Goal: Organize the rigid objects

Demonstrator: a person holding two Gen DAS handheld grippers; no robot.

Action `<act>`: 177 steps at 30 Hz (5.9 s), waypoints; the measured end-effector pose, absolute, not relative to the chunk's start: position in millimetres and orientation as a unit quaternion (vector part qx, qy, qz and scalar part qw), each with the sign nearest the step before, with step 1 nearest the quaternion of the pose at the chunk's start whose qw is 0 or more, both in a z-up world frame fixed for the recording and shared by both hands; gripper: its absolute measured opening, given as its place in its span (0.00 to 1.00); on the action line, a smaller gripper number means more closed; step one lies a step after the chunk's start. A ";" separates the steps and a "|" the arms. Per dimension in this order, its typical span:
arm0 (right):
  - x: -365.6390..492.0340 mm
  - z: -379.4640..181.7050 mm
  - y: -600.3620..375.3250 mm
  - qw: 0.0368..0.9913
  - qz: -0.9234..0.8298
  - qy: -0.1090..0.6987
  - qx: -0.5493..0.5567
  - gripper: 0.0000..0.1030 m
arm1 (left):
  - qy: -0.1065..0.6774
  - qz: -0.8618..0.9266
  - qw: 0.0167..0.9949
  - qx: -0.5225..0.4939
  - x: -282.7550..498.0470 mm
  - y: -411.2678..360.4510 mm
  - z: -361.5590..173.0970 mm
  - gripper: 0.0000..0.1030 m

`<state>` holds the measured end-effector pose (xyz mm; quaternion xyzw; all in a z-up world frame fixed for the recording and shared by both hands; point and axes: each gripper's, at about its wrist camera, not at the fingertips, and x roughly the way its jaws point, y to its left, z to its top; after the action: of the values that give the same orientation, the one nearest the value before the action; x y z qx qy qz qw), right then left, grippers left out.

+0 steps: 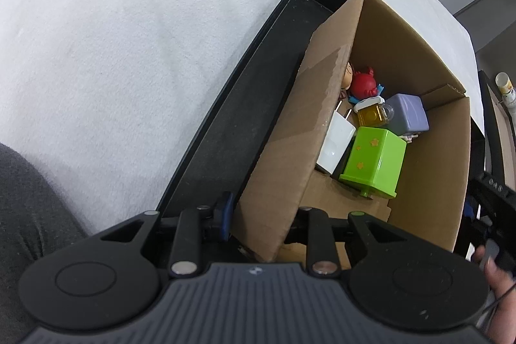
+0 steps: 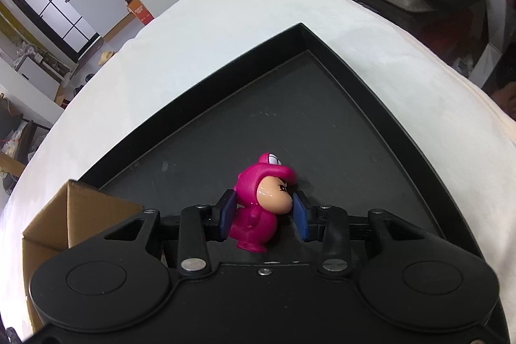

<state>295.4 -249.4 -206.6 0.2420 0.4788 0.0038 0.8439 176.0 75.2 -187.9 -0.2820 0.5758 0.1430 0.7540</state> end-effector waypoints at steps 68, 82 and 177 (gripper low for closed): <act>256.6 -113.1 -128.2 0.857 0.159 0.485 0.076 0.41 | 0.570 0.130 0.745 -0.321 175.1 84.3 -190.1 0.27; 247.0 -96.7 -142.2 0.864 0.144 0.474 0.092 0.41 | 0.579 0.116 0.742 -0.318 180.8 86.9 -190.2 0.28; 27.2 52.8 -249.6 0.922 0.171 0.324 0.126 1.00 | 0.363 0.029 0.929 -0.074 -52.0 18.0 70.8 0.93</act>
<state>27.2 -249.6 52.8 0.1260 0.3239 0.1714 0.9219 -52.0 18.0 70.8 -0.0740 0.3626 0.0291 0.9285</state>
